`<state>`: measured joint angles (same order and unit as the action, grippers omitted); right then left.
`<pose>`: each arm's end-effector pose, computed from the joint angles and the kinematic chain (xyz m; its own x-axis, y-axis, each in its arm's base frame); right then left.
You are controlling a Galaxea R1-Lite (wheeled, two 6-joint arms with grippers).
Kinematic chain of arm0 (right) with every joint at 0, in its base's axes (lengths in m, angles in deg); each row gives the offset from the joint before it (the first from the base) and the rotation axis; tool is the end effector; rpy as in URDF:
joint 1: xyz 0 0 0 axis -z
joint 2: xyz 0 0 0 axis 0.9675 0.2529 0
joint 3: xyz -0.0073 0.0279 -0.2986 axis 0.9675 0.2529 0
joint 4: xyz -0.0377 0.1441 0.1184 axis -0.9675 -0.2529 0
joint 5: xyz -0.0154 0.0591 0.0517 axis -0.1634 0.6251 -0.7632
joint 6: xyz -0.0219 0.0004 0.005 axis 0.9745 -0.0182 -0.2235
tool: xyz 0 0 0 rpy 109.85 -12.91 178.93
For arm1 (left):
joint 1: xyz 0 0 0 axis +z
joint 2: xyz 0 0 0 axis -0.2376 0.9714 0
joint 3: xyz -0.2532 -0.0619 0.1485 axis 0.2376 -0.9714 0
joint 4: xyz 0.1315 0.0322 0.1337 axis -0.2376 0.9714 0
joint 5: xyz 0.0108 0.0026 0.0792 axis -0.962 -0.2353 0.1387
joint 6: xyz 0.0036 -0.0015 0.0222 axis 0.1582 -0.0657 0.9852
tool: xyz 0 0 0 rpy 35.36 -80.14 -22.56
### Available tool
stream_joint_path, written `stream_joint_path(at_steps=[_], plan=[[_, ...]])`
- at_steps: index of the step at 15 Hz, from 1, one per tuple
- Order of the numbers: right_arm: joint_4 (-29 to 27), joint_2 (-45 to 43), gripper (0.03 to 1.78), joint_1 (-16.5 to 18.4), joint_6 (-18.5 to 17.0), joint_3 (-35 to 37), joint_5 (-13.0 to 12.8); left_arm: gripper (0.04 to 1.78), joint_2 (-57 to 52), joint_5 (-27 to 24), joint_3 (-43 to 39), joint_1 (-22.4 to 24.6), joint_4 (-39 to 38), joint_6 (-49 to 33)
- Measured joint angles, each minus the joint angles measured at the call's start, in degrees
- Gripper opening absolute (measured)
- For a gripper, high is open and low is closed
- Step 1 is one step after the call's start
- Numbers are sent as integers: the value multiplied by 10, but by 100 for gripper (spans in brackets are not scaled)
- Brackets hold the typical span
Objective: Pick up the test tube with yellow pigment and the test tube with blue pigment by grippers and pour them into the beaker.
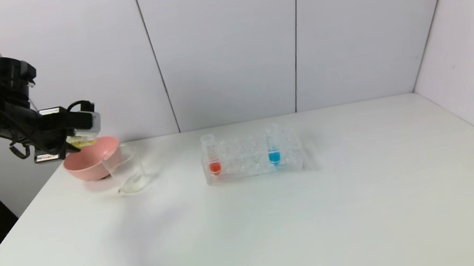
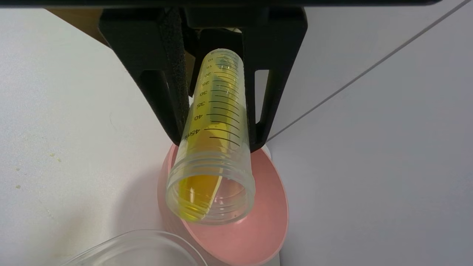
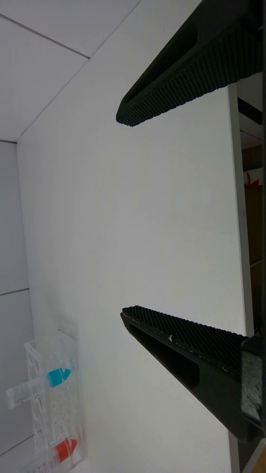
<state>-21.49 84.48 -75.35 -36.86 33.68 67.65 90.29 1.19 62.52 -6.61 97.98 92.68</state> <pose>-0.0228 -0.0008 0.0756 0.9993 -0.0369 0.0018 0.0366 0.9953 0.0902 0.4030 0.0486 0.2443 0.7247 0.0093 -0.6890 0.6878 0.0486 0.7242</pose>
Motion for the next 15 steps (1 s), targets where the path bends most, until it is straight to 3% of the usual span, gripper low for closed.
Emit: stream_joint_path(at_steps=[15], plan=[[0,0,177,0,0,0,0,44,0,40,0,-19,0,38]])
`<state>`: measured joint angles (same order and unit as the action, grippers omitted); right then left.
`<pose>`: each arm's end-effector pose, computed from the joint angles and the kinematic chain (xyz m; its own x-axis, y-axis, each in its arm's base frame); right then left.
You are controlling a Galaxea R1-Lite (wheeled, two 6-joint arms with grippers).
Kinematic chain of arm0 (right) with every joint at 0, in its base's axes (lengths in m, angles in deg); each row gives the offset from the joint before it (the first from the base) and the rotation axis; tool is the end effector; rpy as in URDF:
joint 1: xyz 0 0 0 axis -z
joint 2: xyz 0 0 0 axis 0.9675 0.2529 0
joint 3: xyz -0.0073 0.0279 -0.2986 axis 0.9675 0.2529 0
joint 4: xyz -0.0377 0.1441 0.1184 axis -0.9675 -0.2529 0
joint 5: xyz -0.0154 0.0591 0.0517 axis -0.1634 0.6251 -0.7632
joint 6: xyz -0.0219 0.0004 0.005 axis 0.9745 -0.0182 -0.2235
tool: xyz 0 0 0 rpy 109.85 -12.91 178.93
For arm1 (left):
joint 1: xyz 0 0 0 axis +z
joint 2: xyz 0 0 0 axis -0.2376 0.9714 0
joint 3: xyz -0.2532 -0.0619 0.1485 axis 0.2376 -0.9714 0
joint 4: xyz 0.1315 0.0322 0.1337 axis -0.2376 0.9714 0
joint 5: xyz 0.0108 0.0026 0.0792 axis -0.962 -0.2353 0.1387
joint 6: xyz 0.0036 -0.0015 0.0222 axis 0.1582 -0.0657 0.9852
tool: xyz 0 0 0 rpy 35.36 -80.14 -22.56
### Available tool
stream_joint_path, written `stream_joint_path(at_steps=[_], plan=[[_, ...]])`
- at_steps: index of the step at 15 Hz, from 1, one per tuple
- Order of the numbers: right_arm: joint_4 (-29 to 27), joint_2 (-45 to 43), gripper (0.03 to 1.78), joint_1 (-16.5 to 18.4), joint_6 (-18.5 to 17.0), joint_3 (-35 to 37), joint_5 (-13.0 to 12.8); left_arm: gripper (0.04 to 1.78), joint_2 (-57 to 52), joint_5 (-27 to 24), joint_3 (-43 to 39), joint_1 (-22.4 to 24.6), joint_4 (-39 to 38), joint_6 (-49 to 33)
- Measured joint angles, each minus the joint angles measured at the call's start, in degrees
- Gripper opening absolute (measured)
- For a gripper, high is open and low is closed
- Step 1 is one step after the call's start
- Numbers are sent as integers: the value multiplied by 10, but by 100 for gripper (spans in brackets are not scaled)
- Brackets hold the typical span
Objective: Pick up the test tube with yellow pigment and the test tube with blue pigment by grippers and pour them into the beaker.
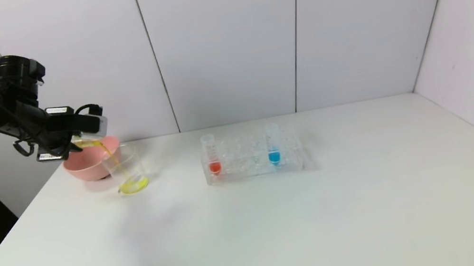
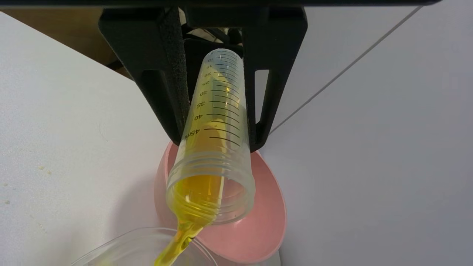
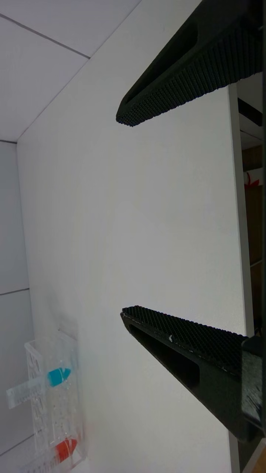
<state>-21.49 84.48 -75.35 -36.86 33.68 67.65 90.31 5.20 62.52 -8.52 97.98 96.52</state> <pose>-0.0228 -0.0008 0.0756 0.9993 -0.0369 0.0018 0.0366 0.9953 0.0902 0.4044 0.0367 0.2441 0.7204 0.0549 -0.6914 0.6935 -0.0412 0.7193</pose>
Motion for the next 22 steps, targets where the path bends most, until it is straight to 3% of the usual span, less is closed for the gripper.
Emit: stream_joint_path(at_steps=[22], plan=[[0,0,177,0,0,0,0,44,6,-5,2,-3,6,-7]])
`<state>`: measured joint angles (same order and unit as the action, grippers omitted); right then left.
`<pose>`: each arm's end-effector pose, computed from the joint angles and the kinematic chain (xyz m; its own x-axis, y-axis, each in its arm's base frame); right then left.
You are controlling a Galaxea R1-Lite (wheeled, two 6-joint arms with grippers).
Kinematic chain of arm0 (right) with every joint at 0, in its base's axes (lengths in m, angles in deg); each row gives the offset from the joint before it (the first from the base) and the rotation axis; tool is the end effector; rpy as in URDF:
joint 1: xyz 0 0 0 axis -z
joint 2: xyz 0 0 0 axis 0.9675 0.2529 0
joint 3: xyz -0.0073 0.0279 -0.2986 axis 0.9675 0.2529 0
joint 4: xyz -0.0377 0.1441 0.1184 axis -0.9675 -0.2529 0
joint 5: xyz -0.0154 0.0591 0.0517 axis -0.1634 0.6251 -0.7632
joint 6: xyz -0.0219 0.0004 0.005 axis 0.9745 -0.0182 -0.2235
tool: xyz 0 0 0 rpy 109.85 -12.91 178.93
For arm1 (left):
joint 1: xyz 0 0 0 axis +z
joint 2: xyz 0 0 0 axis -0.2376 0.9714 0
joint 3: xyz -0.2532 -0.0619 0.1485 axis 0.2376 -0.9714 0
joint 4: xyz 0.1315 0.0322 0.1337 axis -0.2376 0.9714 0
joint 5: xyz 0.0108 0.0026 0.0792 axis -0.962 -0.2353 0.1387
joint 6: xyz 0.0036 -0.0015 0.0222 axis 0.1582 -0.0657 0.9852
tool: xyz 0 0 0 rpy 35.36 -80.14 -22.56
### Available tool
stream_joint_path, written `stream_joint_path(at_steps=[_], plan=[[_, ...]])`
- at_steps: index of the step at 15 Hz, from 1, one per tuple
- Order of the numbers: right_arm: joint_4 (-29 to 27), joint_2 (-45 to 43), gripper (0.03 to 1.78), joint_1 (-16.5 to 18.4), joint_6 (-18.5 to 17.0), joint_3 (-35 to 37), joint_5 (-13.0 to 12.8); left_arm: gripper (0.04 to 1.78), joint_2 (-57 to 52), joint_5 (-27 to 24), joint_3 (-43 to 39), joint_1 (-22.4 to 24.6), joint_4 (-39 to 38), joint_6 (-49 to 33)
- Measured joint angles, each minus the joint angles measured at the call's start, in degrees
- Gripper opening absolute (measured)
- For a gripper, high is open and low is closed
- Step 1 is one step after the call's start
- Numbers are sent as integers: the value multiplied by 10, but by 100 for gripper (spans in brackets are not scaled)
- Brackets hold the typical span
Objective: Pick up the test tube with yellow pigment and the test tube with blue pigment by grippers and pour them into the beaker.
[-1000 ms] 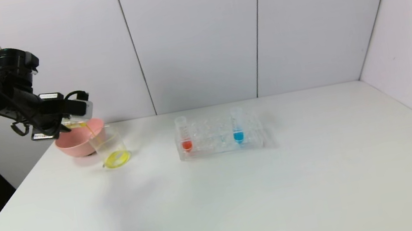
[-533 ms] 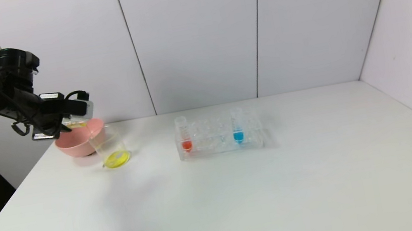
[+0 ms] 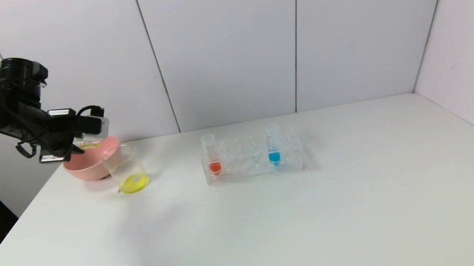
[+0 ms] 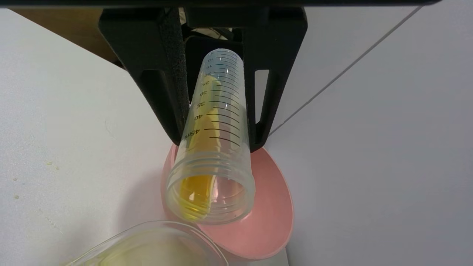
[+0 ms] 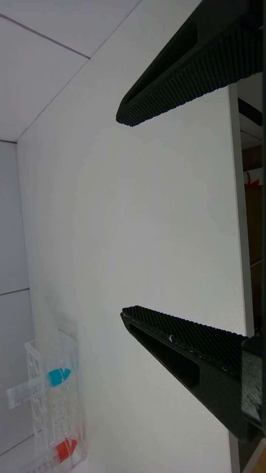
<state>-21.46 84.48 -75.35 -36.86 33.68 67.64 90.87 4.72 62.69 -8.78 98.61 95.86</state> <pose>-0.0228 -0.0008 0.0757 0.9993 -0.0371 0.0023 0.0367 0.9952 0.0902 0.4062 0.0348 0.2401 0.7089 0.0422 -0.7041 0.7053 -0.0318 0.7082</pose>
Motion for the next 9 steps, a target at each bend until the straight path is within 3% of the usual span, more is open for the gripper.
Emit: stream_joint_path(at_steps=[9], plan=[[0,0,177,0,0,0,0,44,-1,15,2,-7,9,4]])
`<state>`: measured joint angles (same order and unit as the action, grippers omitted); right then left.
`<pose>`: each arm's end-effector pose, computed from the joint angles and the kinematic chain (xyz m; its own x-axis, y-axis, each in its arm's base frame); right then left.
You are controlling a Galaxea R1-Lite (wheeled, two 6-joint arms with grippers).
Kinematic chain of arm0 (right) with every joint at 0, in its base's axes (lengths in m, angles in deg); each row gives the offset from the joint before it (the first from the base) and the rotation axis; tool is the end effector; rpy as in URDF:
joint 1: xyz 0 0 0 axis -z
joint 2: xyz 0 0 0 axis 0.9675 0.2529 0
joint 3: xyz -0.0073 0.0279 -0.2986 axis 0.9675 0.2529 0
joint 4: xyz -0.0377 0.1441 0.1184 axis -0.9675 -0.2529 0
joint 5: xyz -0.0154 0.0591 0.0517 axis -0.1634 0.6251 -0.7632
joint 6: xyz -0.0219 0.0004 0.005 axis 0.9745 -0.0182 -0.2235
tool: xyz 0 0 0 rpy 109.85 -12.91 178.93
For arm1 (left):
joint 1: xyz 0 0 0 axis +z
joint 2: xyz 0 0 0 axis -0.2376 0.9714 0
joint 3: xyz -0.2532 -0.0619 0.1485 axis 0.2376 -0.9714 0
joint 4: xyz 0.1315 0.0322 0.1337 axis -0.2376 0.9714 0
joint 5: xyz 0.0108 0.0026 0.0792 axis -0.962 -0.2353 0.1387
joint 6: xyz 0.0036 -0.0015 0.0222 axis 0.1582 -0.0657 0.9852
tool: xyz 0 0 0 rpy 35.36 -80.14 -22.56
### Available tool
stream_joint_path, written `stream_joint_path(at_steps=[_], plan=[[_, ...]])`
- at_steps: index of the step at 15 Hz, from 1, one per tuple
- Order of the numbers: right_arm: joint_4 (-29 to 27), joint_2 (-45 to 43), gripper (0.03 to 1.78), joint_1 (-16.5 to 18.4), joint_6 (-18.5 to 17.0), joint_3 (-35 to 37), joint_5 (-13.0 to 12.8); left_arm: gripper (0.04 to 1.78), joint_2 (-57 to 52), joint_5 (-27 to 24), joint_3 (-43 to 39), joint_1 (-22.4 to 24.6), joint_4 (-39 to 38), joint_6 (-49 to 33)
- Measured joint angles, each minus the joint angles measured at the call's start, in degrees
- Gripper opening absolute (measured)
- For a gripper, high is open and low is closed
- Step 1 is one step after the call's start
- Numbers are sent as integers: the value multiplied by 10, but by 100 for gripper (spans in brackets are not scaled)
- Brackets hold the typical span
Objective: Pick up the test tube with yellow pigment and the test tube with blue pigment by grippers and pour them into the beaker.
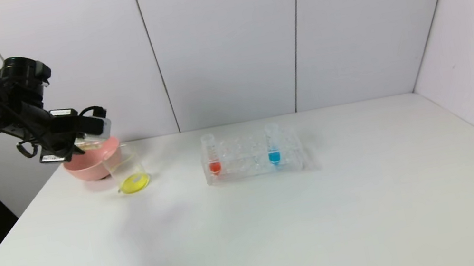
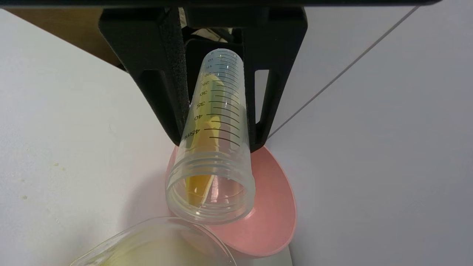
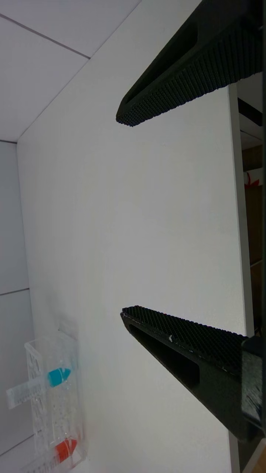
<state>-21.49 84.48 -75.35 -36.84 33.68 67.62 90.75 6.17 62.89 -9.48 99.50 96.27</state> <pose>-0.0228 -0.0009 0.0756 0.9993 -0.0374 0.0018 0.0371 0.9953 0.0898 0.4050 0.0303 0.2407 0.7005 0.0583 -0.7112 0.7136 -0.0469 0.6990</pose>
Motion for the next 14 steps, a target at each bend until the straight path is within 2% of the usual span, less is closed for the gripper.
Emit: stream_joint_path(at_steps=[2,14], plan=[[0,0,177,0,0,0,0,44,-1,22,0,-4,-3,24],[0,0,177,0,0,0,0,44,-4,58,0,-16,-2,57]])
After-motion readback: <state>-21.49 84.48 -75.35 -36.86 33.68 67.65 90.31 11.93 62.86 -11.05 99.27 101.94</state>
